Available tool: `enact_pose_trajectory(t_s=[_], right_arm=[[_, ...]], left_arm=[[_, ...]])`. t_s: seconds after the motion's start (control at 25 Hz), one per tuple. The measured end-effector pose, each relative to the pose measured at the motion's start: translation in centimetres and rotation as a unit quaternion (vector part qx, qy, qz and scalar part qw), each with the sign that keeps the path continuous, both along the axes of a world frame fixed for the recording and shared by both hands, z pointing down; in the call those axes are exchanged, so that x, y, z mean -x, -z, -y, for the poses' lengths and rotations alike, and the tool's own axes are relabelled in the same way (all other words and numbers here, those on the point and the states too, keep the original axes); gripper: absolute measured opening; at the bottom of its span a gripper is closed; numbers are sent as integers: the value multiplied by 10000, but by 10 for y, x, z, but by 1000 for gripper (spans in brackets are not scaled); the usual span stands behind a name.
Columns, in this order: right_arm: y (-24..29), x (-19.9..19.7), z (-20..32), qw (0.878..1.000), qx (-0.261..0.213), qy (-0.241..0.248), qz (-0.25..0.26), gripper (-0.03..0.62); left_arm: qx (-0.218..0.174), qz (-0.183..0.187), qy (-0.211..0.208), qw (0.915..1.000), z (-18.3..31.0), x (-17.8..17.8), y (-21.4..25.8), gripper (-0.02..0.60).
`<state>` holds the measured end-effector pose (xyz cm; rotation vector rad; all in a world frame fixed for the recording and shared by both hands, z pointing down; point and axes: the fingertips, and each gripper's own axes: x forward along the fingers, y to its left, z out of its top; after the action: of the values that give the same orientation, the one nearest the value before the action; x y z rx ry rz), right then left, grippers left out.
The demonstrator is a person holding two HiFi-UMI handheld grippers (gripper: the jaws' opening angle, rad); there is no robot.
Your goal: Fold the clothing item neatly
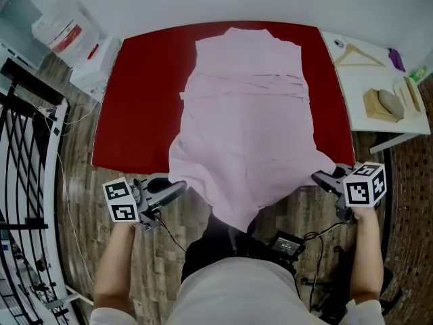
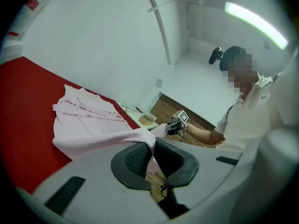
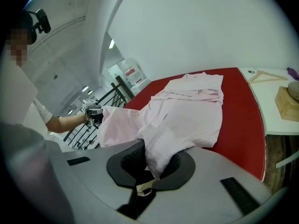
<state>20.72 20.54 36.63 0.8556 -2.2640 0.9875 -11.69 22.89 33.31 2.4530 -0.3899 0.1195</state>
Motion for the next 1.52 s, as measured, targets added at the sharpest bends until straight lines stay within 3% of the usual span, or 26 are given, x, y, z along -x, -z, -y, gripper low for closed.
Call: enact_pose_trajectory(t_s=[0.28,0.52,0.76,1.04,1.32,1.52], right_arm=[[12,3,27,9993,-4,-325,-196,31],[21,7,52,9974,65,-573,-432,31],[29,8,86,9941,26,-924,-571,31],[49,21,104,9931,-215,-865,-766,31],[64,31,116,9939,-440,-626,-798,31],[67,20,168,9956,-426,-461,-703,31]], left_arm=[[-162,-272,-302,9990,34,11,15,18],[-358,-333,-799,9956,67,20,30,18],[-629,-435,-1330,9882,108,23,44,18],[-1093,-465,-1787,9767,126,17,73,18],[-1407,-422,-1824,9722,132,13,90,18],[-1407,-395,-1640,9756,177,5,95,18]])
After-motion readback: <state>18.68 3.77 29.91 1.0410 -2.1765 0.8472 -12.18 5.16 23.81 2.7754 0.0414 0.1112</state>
